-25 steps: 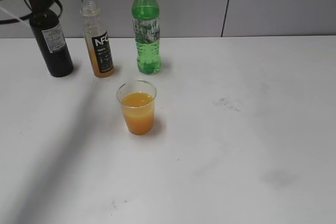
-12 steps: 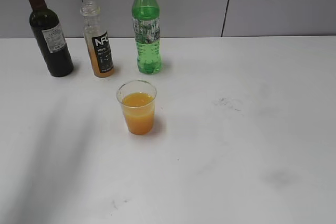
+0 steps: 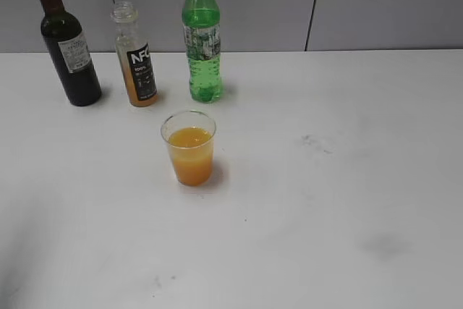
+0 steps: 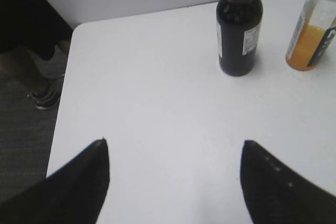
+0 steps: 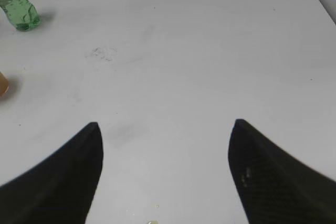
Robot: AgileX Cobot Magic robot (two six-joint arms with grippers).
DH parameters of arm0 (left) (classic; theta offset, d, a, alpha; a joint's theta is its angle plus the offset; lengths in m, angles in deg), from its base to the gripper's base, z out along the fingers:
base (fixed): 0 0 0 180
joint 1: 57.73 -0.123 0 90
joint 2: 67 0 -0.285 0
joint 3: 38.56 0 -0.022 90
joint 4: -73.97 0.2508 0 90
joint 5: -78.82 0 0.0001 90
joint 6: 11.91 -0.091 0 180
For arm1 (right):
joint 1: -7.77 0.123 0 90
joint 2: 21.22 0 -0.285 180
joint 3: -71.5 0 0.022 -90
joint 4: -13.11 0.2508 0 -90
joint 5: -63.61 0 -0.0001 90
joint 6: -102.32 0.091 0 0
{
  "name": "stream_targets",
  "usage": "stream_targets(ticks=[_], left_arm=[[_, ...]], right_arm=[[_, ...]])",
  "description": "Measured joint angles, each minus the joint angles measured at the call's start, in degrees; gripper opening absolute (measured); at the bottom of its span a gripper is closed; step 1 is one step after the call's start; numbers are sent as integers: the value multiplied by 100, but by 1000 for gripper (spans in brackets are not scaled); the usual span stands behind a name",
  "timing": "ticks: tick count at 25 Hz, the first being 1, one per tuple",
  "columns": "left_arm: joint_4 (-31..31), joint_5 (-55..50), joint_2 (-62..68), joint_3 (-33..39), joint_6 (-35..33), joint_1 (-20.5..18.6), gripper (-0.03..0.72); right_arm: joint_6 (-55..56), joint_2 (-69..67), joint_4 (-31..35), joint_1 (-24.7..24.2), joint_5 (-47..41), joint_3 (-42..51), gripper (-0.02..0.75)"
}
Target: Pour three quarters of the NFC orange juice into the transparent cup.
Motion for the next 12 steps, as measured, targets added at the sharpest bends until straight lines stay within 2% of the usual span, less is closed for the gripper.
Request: stream_targets(ticks=[6, 12], left_arm=[[-104, -778, -701, 289, 0, -65, 594], [-350, -987, -1897, 1537, 0, -65, 594]], right_arm=[[0, 0, 0, 0, 0, 0, 571], [0, 0, 0, 0, 0, 0, 571]])
